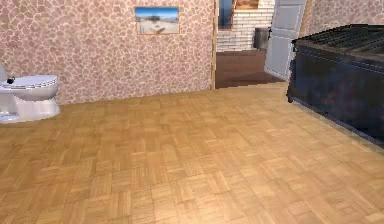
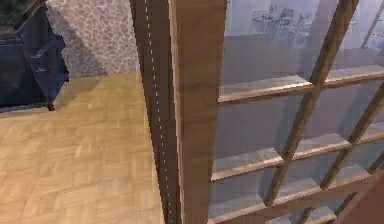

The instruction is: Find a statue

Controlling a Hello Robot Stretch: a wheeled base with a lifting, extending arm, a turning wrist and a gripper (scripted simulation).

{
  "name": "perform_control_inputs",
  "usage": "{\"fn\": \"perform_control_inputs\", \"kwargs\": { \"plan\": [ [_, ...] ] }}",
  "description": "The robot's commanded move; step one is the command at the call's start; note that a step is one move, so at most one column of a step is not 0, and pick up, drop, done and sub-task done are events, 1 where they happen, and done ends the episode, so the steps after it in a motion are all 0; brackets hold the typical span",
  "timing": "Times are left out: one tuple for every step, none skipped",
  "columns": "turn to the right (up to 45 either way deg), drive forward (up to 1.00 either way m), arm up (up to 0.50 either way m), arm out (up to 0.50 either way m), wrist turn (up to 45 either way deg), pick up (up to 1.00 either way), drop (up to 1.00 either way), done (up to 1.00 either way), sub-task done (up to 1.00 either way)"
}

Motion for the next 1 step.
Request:
{"fn": "perform_control_inputs", "kwargs": {
  "plan": [
    [-6.0, 0.0, 0.0, 0.0, 0.0, 0.0, 0.0, 0.0, 0.0]
  ]
}}
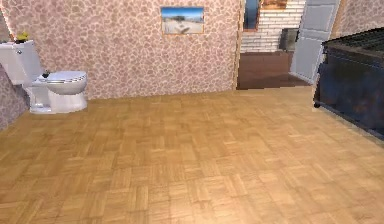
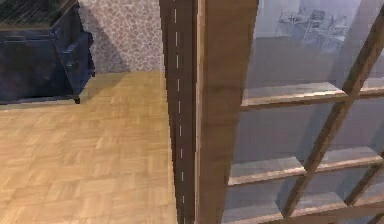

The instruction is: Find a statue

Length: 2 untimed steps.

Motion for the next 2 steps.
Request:
{"fn": "perform_control_inputs", "kwargs": {
  "plan": [
    [0.0, 0.05, 0.0, 0.0, 0.0, 0.0, 0.0, 0.0, 0.0],
    [12.0, 0.0, 0.0, 0.0, 0.0, 0.0, 0.0, 0.0, 0.0]
  ]
}}
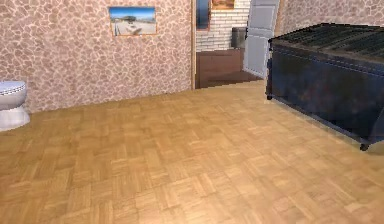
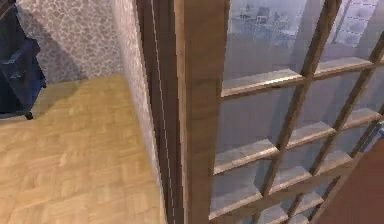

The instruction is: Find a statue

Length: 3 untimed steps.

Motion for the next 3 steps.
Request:
{"fn": "perform_control_inputs", "kwargs": {
  "plan": [
    [0.0, 0.3, 0.0, 0.0, 0.0, 0.0, 0.0, 0.0, 0.0],
    [6.0, 0.0, 0.0, 0.0, 0.0, 0.0, 0.0, 0.0, 0.0],
    [0.0, 1.0, 0.0, 0.0, 0.0, 0.0, 0.0, 0.0, 0.0]
  ]
}}
